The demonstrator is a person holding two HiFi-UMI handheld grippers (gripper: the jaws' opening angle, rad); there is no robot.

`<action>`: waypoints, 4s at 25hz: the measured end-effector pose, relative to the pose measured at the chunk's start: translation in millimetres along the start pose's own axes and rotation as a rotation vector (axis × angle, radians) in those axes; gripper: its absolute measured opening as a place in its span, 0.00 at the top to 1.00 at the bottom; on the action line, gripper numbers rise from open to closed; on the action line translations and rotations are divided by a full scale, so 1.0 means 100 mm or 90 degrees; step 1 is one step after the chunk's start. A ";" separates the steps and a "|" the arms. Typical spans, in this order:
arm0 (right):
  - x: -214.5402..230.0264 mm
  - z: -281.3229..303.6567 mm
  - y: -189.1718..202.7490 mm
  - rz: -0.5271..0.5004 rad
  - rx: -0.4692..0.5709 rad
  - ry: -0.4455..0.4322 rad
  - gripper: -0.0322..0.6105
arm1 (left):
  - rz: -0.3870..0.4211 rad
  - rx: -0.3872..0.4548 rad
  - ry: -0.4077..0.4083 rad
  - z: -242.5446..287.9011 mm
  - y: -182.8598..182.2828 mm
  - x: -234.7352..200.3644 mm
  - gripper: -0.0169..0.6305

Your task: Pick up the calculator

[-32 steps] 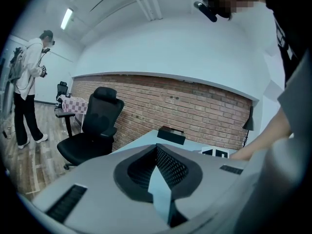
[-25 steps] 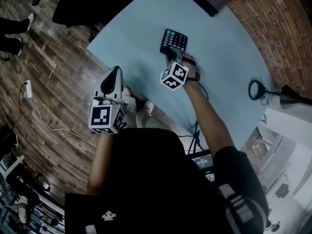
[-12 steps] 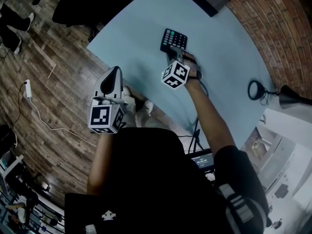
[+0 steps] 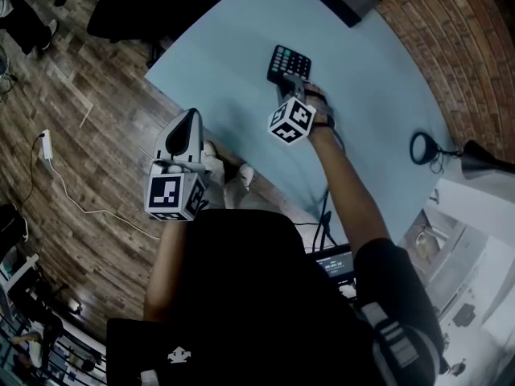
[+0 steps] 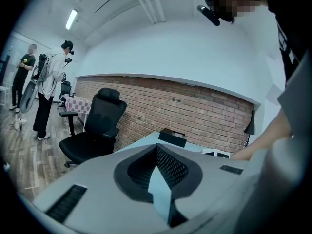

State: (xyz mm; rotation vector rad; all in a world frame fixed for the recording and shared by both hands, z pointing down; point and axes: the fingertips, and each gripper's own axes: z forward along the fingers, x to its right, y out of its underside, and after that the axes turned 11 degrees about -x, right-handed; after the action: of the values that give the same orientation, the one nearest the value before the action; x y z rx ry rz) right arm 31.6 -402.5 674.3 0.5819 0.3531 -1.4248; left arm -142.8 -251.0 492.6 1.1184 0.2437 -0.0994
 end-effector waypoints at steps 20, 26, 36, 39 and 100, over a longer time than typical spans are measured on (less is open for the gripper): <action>0.24 -0.37 -0.06 0.102 0.074 0.018 0.87 | 0.014 0.017 0.017 -0.06 -0.04 0.00 0.96; 0.35 -0.59 -0.16 0.161 0.116 0.025 0.87 | 0.023 0.021 0.023 -0.09 -0.07 0.04 0.96; 0.56 -1.11 -0.27 0.247 0.206 0.041 0.87 | 0.037 0.031 0.022 -0.18 -0.11 0.20 0.96; 0.63 -1.32 -0.32 0.286 0.246 0.044 0.87 | 0.041 0.030 0.022 -0.20 -0.11 0.25 0.96; 0.60 -3.32 -0.77 0.497 0.542 0.039 0.87 | 0.142 0.137 0.069 -0.90 -0.71 0.55 0.96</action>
State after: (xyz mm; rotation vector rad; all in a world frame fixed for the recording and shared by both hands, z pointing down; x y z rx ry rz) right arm 0.2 -264.8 358.6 1.2832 -0.4450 -0.7366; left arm -116.8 -198.3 379.7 1.3592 0.2057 0.1367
